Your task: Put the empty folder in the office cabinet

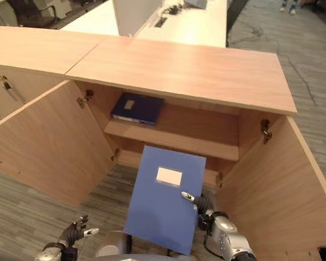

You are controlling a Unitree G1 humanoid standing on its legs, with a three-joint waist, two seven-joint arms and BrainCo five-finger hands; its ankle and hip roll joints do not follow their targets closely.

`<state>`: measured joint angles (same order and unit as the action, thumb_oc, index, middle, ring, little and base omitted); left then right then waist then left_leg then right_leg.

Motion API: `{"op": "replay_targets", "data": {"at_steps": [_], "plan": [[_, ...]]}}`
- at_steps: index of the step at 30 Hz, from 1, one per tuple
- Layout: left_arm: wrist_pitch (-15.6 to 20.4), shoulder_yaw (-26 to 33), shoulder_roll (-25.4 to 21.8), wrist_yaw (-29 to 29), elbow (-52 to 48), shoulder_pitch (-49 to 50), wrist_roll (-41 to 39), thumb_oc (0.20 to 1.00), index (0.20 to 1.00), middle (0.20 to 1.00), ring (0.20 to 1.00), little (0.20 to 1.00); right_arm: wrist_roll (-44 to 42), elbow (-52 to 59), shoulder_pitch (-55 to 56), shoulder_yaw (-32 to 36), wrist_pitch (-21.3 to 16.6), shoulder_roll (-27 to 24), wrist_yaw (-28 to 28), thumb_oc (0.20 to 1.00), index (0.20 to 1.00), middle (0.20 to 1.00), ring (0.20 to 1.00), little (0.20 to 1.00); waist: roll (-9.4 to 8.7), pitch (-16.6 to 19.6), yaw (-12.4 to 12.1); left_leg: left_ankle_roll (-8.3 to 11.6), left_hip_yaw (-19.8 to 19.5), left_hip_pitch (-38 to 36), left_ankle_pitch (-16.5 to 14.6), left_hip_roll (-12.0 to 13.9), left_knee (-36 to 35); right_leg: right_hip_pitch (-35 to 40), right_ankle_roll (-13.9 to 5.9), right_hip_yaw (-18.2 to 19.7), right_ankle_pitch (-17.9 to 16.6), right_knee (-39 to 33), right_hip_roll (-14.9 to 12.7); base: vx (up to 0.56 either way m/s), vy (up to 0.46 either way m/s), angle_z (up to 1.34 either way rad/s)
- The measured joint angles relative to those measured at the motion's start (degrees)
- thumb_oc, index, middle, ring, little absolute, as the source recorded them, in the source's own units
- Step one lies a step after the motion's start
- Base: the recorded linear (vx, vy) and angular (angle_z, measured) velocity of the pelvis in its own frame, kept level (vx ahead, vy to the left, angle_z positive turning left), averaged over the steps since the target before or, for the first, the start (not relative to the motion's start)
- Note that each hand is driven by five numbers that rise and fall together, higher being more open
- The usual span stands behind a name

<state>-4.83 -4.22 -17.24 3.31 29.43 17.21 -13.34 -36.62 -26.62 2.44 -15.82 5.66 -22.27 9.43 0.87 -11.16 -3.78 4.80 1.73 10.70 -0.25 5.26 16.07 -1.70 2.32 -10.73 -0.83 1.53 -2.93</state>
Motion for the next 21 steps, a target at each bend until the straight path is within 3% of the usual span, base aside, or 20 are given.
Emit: {"op": "replay_targets", "data": {"at_steps": [2,4,6,7,8,9,10,11,13,14,15,16,18,21], "plan": [[-0.1,-0.2,1.2,-0.2,0.4,-1.5,-1.0,1.0,1.0,1.0,1.0,1.0,-0.7,-0.1,-0.1,0.7,0.0,-0.2,-0.3,0.2,0.2,0.2,0.2,0.2,2.88,0.2,1.4,1.04,-2.5,-0.8,0.4,0.7,-8.3,-0.7,1.13,-1.0,2.2,4.2,1.3,0.23,0.092,-0.07],[0.0,-0.2,1.1,-0.4,1.3,-3.7,-1.5,1.0,1.0,1.0,1.0,1.0,-0.4,-0.2,0.0,0.7,0.3,-0.2,-0.9,0.2,0.2,0.2,0.2,0.2,1.73,0.0,0.4,2.05,-2.3,-1.6,1.2,-1.2,-16.4,-1.3,1.47,-0.1,2.1,4.0,0.5,0.18,0.058,-0.11],[-0.1,-0.1,1.0,-1.6,2.7,-5.3,-1.4,1.0,1.0,1.0,1.0,1.0,0.6,-0.1,0.4,0.2,-0.3,0.0,-0.8,0.2,0.2,0.2,0.2,0.2,0.88,-0.4,-0.1,2.1,-2.0,0.0,1.1,-1.9,-15.3,-0.8,1.08,2.1,2.3,1.1,-0.2,0.27,0.107,-0.44],[-0.1,-0.1,1.5,-1.7,3.1,-5.3,-1.4,1.0,1.0,1.0,1.0,1.0,1.1,0.0,0.5,0.1,-0.4,-0.2,-0.9,0.2,0.2,0.2,0.2,0.2,1.89,0.2,-0.1,1.41,-1.9,-0.4,0.7,-1.9,-15.3,0.9,0.08,3.4,2.8,-2.7,0.5,0.37,0.201,-0.62],[-0.1,-0.1,2.7,-1.9,2.9,-4.2,-1.3,1.0,1.0,1.0,1.0,1.0,1.8,0.2,0.7,0.2,-0.5,-1.2,-0.9,0.2,0.2,0.2,0.2,0.2,4.71,0.7,-1.2,0.78,-2.3,-1.3,-2.7,0.5,-16.7,1.9,0.03,3.7,3.0,-2.7,3.3,0.32,0.202,-0.87],[0.3,0.4,1.7,-2.2,-0.4,-3.1,-1.2,1.0,1.0,1.0,1.0,1.0,2.8,-0.3,0.2,1.1,-0.3,-0.1,-1.7,0.2,0.2,0.2,0.2,0.2,5.31,0.5,-2.6,1.52,-1.2,-1.4,0.9,1.8,-16.9,-1.6,-1.86,3.7,7.6,15.0,4.6,0.42,0.282,-0.65],[0.5,0.3,0.0,-2.4,-1.4,-2.2,-1.0,1.0,1.0,1.0,1.0,1.0,3.2,-1.1,0.9,1.4,-0.3,1.5,-2.1,0.2,0.2,0.2,0.2,0.2,3.02,1.4,-2.3,1.57,-1.1,-1.3,0.9,-0.2,-16.2,-0.4,-2.31,3.9,11.1,18.0,3.3,0.33,0.257,-0.28],[0.6,0.4,-1.7,-2.6,-2.2,-1.7,-0.9,1.0,1.0,1.0,1.0,1.0,3.5,-1.3,1.7,0.8,0.0,3.1,-2.1,0.2,0.2,0.2,0.2,0.2,-1.1,2.5,-2.3,1.23,0.2,-1.3,1.2,-3.3,-15.4,4.8,-1.31,4.6,14.7,10.0,0.6,0.29,0.241,0.32],[0.1,0.2,-1.2,-2.7,-1.2,-0.7,-0.9,1.0,1.0,1.0,1.0,1.0,4.1,-2.9,1.8,0.8,0.0,4.0,-2.8,0.2,0.2,0.2,0.2,0.2,-0.58,3.4,-2.8,-0.54,-0.1,-1.0,3.2,-3.2,-15.5,8.5,-2.2,4.7,13.6,3.9,0.1,0.27,0.247,-0.11],[0.0,0.2,-1.2,-2.7,-1.2,0.0,-0.9,1.0,1.0,1.0,1.0,1.0,4.1,-2.9,2.0,0.9,-0.1,3.7,-2.8,0.2,0.2,0.2,0.2,0.2,-0.06,3.8,-2.9,-0.12,0.3,-1.0,3.9,-3.1,-15.6,9.0,-1.94,5.1,13.0,2.9,-0.3,0.26,0.253,-0.35],[-0.1,0.2,-1.2,-2.7,-1.2,0.1,-0.9,1.0,1.0,1.0,1.0,1.0,4.1,-2.9,2.2,1.0,-0.1,3.8,-2.9,0.2,0.2,0.2,0.2,0.2,0.13,3.8,-2.8,-0.99,1.1,-1.0,5.5,-3.6,-15.3,9.4,-2.19,5.2,12.9,2.6,-1.0,0.16,0.152,-0.23],[0.0,0.4,-1.2,-2.8,-1.2,0.4,-0.9,1.0,1.0,1.0,1.0,1.0,4.2,-3.2,2.4,0.8,0.0,4.2,-3.2,0.2,0.2,0.2,0.2,0.2,0.08,4.7,-2.9,-3.77,2.5,-1.5,7.0,-5.2,-15.1,9.8,-3.99,5.7,12.7,1.7,-3.2,0.25,0.263,-0.25],[0.0,0.4,-1.7,-2.9,-2.1,1.1,-0.8,1.0,1.0,1.0,1.0,1.0,4.9,-3.1,2.1,0.4,0.1,5.3,-3.2,0.2,0.2,0.2,0.2,0.2,-1.43,5.4,-3.1,-6.73,5.3,-2.3,6.6,-7.3,-16.2,9.9,-6.2,6.9,10.8,0.8,-5.9,0.28,0.329,-0.44],[0.1,1.9,-1.6,-2.9,-3.0,-0.6,0.6,1.0,1.0,1.0,1.0,1.0,6.1,-3.2,1.5,0.0,0.4,6.9,-3.2,0.2,0.2,0.2,0.2,0.2,-1.91,5.8,-3.1,-8.75,7.4,-4.7,5.5,-9.5,-17.9,9.8,-7.98,6.9,9.4,1.6,-8.5,0.16,0.237,-0.34]]}}
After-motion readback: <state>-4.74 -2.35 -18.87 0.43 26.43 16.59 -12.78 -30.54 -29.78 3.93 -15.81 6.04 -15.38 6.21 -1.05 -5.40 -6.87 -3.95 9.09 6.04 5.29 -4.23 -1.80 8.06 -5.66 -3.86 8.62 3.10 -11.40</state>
